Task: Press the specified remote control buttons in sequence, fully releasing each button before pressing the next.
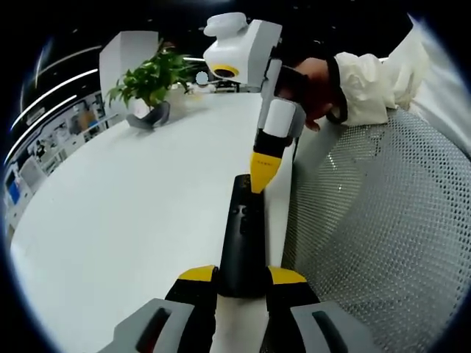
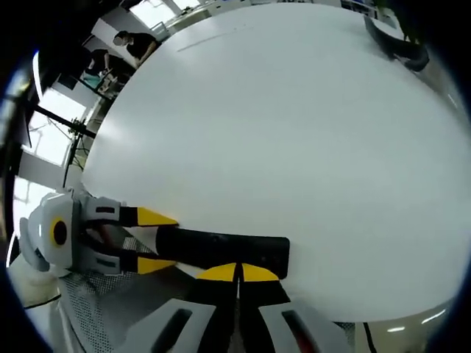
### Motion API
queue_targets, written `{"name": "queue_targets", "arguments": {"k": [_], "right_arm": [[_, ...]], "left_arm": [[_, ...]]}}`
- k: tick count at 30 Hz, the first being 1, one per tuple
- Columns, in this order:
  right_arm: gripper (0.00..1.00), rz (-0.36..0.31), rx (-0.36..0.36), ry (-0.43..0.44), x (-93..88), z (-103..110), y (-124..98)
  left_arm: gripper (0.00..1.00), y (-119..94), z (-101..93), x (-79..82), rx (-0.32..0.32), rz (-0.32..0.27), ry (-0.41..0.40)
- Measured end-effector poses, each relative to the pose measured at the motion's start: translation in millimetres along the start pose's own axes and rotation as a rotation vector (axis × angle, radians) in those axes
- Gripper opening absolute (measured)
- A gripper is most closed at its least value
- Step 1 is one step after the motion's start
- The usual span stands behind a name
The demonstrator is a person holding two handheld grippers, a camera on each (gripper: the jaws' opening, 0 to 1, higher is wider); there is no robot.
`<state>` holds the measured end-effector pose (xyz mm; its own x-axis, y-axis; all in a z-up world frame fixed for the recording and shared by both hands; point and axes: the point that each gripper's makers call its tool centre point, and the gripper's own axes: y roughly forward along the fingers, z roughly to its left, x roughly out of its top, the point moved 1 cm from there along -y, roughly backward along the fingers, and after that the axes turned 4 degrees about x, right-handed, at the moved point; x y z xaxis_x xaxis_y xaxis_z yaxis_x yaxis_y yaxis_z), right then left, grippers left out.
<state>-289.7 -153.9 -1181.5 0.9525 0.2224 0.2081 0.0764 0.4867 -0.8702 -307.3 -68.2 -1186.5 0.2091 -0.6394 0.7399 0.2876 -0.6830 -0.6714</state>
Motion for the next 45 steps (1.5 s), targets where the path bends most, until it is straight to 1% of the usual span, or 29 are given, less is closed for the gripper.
{"name": "queue_targets", "arguments": {"k": [5, 8, 12, 16, 19, 22, 23, 26, 28, 32, 37, 42, 45], "right_arm": [[0.0, -0.01, 0.004, 0.011, -1.7, 0.4, 0.1], [0.0, -0.013, -0.009, -0.011, -1.6, 0.6, 1.4], [0.0, -0.016, -0.035, -0.042, -2.7, 1.1, 1.7], [0.0, -0.04, -0.045, -0.047, -3.6, 1.0, 1.2], [0.0, -0.058, -0.057, -0.062, -5.3, 1.9, 0.4], [0.0, -0.065, -0.075, -0.091, -4.8, 3.0, 0.3], [0.0, -0.067, -0.076, -0.089, -4.5, 2.7, 0.1], [0.0, -0.09, -0.065, -0.043, -4.0, 1.0, -1.0], [0.0, -0.102, -0.064, -0.035, -4.6, 1.2, -1.5], [0.0, -0.118, -0.093, -0.063, -4.9, 3.7, -0.8], [0.0, -0.161, -0.126, -0.085, -5.9, 3.8, -0.9], [0.0, -0.181, -0.119, -0.052, -4.8, 2.7, -1.3], [0.0, -0.178, -0.127, -0.067, -4.1, 3.5, -0.6]], "left_arm": [[0.25, 0.2, -0.2, 0.4, -0.003, 0.011, 0.005], [0.25, 0.8, 0.3, 0.7, -0.012, 0.02, 0.008], [0.25, 1.7, 0.9, 0.9, -0.028, 0.051, 0.03], [0.25, 2.8, 2.4, 1.9, -0.041, 0.081, 0.048], [0.25, 2.2, 1.9, 1.4, -0.042, 0.087, 0.049], [0.25, 2.0, 2.6, 1.0, -0.036, 0.076, 0.041], [0.25, 2.1, 2.6, 1.1, -0.036, 0.076, 0.04], [0.25, 2.3, 2.8, 0.9, -0.037, 0.08, 0.044], [0.25, 2.4, 3.5, 0.6, -0.039, 0.082, 0.042], [0.25, 2.3, 3.7, 0.5, -0.041, 0.083, 0.047], [0.25, 2.5, 4.7, 0.6, -0.042, 0.092, 0.05], [0.25, 3.0, 6.1, 0.7, -0.047, 0.109, 0.054], [0.25, 4.0, 8.5, 1.8, -0.057, 0.128, 0.061]]}}
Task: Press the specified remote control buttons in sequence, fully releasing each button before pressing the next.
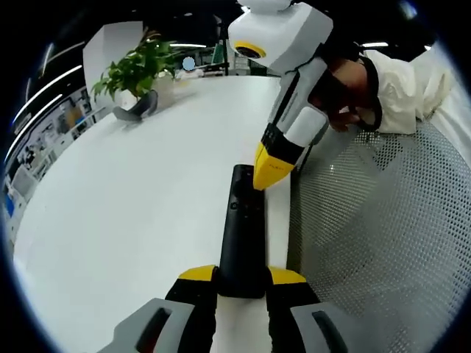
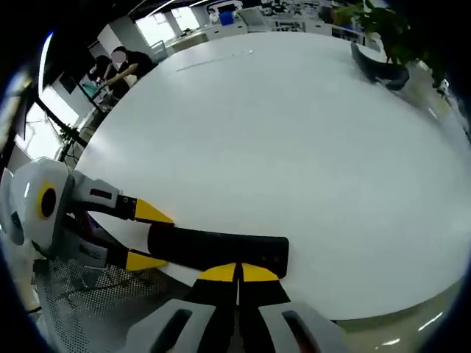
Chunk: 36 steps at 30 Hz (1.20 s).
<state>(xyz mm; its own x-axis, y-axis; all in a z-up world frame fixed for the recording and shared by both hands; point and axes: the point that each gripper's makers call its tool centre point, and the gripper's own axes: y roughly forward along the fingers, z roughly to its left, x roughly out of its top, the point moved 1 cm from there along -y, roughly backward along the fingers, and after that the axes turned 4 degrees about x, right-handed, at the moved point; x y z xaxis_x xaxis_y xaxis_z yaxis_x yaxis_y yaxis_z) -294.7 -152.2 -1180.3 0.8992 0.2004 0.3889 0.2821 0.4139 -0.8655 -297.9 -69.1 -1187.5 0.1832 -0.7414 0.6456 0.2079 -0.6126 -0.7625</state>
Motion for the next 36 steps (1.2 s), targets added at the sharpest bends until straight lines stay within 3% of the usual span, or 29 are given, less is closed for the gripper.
{"name": "queue_targets", "arguments": {"k": [10, 26, 30, 36], "right_arm": [[0.0, -0.019, -0.002, -0.021, 1.4, -1.9, 1.6], [0.0, 0.006, 0.004, -0.03, 3.4, -0.9, 1.0], [0.0, 0.032, 0.012, -0.035, 3.3, -0.7, 0.4], [0.0, 0.017, 0.004, -0.019, 6.9, -2.9, -2.7]], "left_arm": [[0.25, 0.6, 3.7, 0.0, -0.02, 0.024, 0.029], [0.25, 1.1, 5.1, -0.5, 0.003, 0.015, 0.007], [0.24, -0.6, -2.4, -2.0, -0.003, 0.018, 0.012], [0.24, -1.1, -4.2, -2.2, 0.037, -0.06, -0.048]]}}
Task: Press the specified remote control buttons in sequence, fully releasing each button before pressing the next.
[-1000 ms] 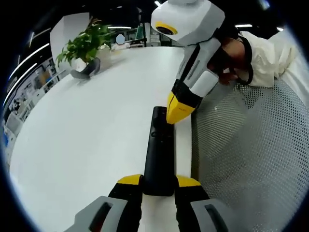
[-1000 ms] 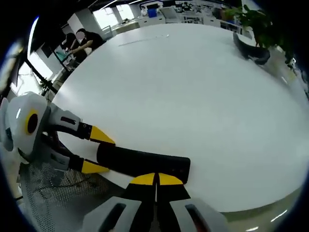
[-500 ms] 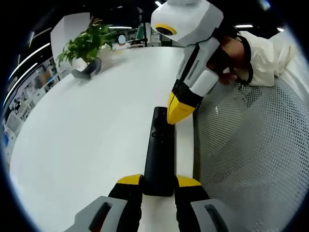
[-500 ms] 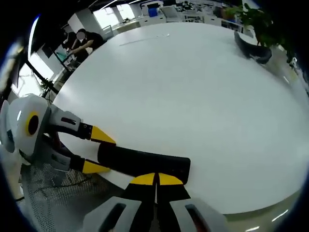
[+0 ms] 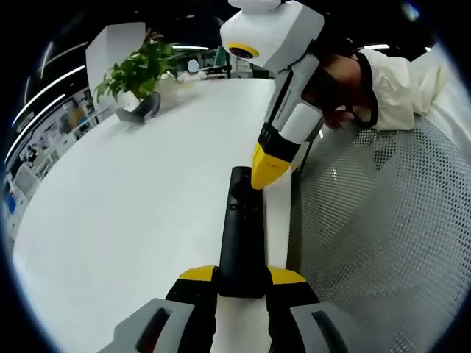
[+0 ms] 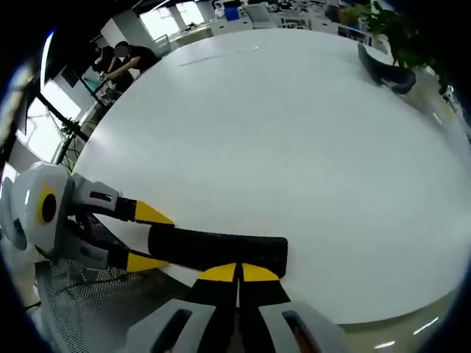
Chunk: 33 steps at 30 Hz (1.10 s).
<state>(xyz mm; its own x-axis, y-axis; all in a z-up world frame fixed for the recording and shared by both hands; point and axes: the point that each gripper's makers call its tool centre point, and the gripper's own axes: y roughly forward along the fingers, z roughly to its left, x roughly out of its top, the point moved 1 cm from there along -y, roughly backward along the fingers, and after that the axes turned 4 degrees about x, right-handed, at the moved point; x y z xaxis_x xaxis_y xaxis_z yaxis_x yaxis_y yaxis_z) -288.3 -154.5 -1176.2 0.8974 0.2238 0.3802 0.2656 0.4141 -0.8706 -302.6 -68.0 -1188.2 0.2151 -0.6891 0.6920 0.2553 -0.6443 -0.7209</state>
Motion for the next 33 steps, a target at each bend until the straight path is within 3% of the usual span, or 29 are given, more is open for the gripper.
{"name": "queue_targets", "arguments": {"k": [3, 8, 11, 12, 22, 33], "right_arm": [[0.0, -0.046, 0.03, -0.015, 9.2, 5.3, -1.9], [0.0, -0.059, 0.026, -0.073, 13.8, 6.9, 3.5], [0.0, -0.002, 0.007, -0.086, 5.7, 2.5, 7.5], [0.0, -0.028, 0.014, -0.083, 9.7, 3.2, 7.5], [0.0, 0.032, 0.076, -0.018, 10.3, 0.9, 6.0], [0.0, 0.051, 0.066, -0.069, 10.1, 1.7, 8.5]], "left_arm": [[0.24, 0.5, -1.2, 0.9, 0.01, -0.018, -0.008], [0.25, 0.4, -4.9, 0.7, 0.036, -0.071, -0.033], [0.25, 1.1, -4.5, 2.0, 0.033, -0.067, -0.025], [0.25, 1.2, -4.4, 2.0, 0.033, -0.066, -0.026], [0.25, 1.5, -5.2, 2.3, 0.045, -0.038, -0.037], [0.25, 2.4, -5.3, 3.0, 0.06, -0.033, -0.052]]}}
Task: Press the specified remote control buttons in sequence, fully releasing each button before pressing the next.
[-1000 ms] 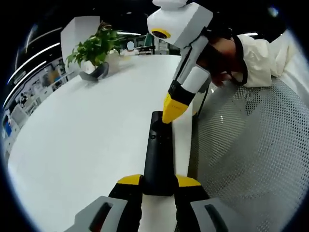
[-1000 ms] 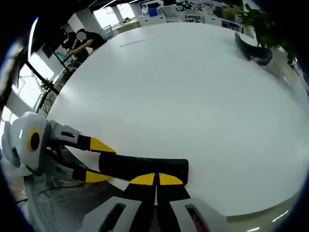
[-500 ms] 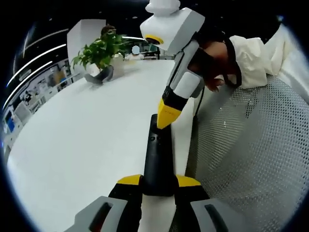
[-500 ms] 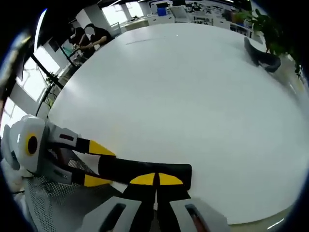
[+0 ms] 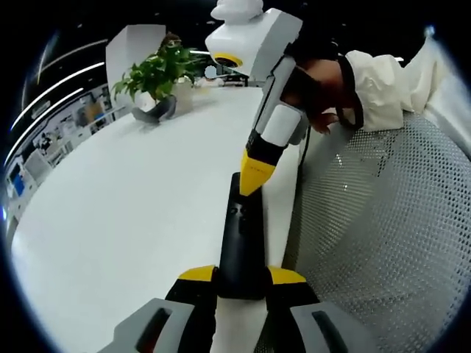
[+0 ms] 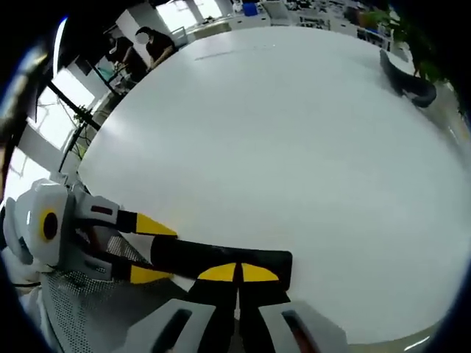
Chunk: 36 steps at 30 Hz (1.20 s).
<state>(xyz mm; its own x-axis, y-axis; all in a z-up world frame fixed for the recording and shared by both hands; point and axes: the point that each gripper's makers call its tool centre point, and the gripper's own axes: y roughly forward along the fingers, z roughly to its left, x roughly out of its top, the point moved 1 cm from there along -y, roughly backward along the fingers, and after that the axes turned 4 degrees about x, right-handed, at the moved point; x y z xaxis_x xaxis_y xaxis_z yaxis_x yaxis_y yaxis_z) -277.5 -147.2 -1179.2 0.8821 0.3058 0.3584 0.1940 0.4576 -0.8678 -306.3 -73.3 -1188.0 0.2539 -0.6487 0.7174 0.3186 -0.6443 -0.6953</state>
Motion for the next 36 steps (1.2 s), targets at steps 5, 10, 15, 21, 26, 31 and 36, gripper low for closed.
{"name": "queue_targets", "arguments": {"k": [5, 10, 15, 21, 26, 31, 36], "right_arm": [[0.0, -0.026, -0.005, 0.024, -1.5, -1.3, -0.9], [0.0, -0.033, -0.008, 0.018, -0.4, -0.4, -0.5], [0.0, -0.055, 0.036, 0.097, 0.1, -1.7, -1.8], [0.0, -0.046, 0.058, 0.149, 0.5, -0.3, -2.2], [0.0, -0.021, 0.059, 0.158, 1.8, 0.1, -2.0], [0.0, -0.025, 0.073, 0.153, 6.4, 0.3, -0.6], [0.0, -0.052, 0.135, 0.163, 11.3, 9.5, -2.9]], "left_arm": [[0.25, -0.3, -0.4, 0.0, 0.0, -0.004, 0.001], [0.25, -0.7, -0.3, 0.3, 0.008, -0.012, -0.005], [0.25, -0.9, -0.2, 0.1, 0.003, -0.03, -0.001], [0.25, -1.1, -0.4, 0.5, -0.005, -0.031, 0.007], [0.25, -0.6, -0.6, 1.2, -0.021, -0.022, 0.023], [0.25, 1.4, -1.8, 4.0, -0.037, -0.029, 0.04], [0.24, 3.5, -3.5, 5.5, -0.049, -0.032, 0.054]]}}
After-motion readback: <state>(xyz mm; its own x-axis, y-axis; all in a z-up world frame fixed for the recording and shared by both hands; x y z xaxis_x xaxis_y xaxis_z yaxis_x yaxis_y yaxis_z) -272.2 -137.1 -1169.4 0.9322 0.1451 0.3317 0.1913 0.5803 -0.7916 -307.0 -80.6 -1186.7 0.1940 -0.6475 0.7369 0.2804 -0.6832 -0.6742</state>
